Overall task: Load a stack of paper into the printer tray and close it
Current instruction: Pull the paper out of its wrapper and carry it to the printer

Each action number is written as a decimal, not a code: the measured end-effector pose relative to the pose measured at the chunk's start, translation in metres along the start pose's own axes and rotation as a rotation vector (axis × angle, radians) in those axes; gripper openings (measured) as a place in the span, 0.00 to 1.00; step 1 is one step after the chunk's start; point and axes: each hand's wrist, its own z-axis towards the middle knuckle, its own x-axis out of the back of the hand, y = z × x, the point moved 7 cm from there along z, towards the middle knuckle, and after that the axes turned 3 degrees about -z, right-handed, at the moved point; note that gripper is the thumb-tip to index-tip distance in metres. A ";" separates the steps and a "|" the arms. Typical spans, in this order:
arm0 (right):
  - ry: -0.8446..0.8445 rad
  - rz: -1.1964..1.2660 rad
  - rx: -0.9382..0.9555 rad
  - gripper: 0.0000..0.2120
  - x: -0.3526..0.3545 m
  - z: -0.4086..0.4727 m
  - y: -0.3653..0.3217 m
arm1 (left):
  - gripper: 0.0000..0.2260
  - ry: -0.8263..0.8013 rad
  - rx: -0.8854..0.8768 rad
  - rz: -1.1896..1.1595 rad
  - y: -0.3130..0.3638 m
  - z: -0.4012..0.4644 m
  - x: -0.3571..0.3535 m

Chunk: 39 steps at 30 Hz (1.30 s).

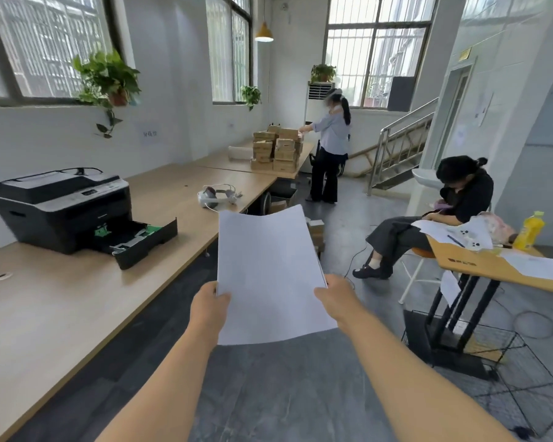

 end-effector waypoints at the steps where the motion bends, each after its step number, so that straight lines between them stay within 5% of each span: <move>1: -0.013 0.005 0.003 0.08 -0.005 0.011 -0.001 | 0.08 0.015 0.010 -0.002 0.000 0.008 0.000; 39: -0.327 0.009 0.137 0.08 -0.182 0.423 -0.128 | 0.07 0.356 0.075 -0.079 0.040 0.399 0.010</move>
